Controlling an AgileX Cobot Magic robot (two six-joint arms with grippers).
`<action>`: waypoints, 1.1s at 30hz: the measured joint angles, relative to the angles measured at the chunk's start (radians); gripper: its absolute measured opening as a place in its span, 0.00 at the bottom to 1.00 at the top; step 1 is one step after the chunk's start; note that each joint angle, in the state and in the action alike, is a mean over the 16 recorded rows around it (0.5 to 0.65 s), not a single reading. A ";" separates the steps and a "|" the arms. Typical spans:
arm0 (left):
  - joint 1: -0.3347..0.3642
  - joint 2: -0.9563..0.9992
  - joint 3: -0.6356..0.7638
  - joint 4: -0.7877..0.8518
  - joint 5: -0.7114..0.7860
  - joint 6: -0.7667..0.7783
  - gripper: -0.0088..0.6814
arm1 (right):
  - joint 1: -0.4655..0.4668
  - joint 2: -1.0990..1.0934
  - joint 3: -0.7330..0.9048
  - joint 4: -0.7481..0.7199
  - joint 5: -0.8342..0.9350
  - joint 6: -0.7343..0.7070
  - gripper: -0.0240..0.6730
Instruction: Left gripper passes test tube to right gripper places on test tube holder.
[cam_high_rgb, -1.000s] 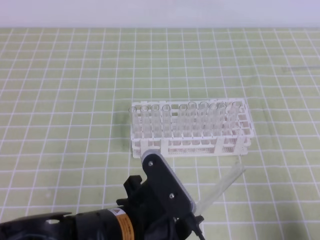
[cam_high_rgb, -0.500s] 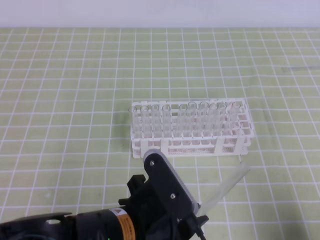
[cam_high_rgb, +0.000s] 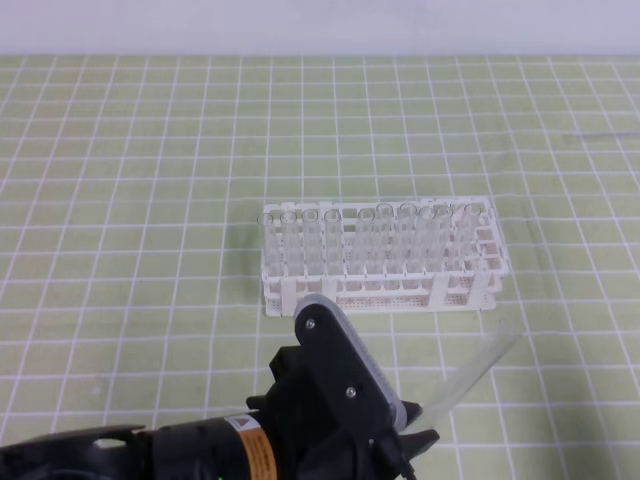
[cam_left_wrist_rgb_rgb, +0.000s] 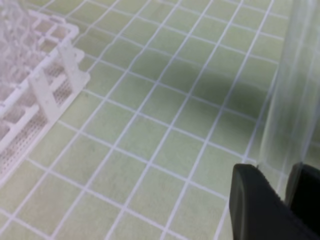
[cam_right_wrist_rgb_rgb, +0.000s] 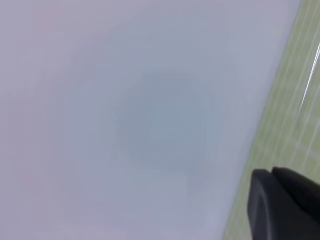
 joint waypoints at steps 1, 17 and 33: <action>0.000 0.001 0.000 0.000 -0.003 0.000 0.19 | 0.000 0.000 0.000 0.035 -0.021 0.000 0.01; 0.001 0.001 0.000 0.028 -0.028 0.002 0.19 | 0.000 0.001 -0.036 0.060 0.268 -0.307 0.11; -0.001 0.086 0.000 0.039 -0.292 0.032 0.19 | 0.000 0.224 -0.305 0.170 0.679 -0.931 0.65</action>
